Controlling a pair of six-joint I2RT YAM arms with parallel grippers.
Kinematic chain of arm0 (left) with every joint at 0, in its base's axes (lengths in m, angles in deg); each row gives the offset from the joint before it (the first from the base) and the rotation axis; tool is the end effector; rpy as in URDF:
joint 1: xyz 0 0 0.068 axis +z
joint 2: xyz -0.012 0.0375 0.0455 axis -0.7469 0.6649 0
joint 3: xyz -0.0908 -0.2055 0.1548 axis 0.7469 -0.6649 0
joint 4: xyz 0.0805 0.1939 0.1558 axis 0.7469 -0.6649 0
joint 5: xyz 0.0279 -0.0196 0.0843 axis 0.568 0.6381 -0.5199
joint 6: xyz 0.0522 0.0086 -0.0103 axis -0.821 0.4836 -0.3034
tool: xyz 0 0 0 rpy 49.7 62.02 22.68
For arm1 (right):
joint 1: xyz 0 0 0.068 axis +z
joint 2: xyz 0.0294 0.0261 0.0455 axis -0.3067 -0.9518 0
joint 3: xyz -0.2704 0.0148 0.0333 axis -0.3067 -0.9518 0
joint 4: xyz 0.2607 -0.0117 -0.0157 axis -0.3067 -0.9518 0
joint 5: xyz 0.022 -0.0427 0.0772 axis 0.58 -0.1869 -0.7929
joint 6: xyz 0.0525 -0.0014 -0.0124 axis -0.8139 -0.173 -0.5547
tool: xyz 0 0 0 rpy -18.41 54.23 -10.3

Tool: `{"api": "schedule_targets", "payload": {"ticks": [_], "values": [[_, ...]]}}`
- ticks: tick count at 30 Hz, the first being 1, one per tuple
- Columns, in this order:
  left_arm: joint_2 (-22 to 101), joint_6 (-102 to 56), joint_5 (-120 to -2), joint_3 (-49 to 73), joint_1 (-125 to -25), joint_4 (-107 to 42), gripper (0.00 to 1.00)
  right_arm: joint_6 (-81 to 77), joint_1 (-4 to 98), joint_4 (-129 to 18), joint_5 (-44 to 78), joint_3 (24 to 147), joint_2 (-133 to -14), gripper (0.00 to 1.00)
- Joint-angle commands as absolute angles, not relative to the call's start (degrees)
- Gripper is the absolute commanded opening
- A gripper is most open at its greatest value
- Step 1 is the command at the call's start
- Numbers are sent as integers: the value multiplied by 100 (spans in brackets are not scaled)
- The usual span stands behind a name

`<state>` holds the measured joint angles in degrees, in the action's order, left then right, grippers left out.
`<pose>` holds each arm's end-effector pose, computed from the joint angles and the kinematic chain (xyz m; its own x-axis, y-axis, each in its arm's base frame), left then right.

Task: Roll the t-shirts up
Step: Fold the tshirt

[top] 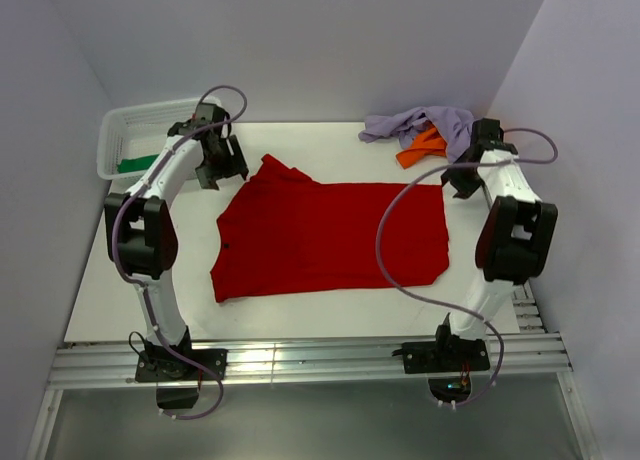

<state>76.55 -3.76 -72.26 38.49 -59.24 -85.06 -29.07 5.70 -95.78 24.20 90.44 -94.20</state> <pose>0.4131 -0.0778 0.2590 -0.8444 -0.3626 -0.3942 -0.3153 0.9315 -0.1814 0.3656 -0.0786 0.2433 -0.5999 0.7001 -0.3873 0.6545 0.7078 0.2656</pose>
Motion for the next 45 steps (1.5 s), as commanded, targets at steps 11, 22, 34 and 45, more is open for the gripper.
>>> {"api": "schedule_targets", "payload": {"ticks": [11,22,34,45], "values": [[9023,-227,-6253,5716,-5896,-7756,77,-2451,547,-9434,2763,11185,-11720,49],[9673,-113,-5408,5944,-5896,-6806,78,-2372,573,-9276,2482,11143,-11800,48],[9937,476,-4951,5803,-5905,-6085,77,-2583,617,-9206,2078,11195,-11878,23],[10262,811,-5319,5900,-5931,-5821,70,-2715,608,-9065,1946,11142,-11817,0]]}}
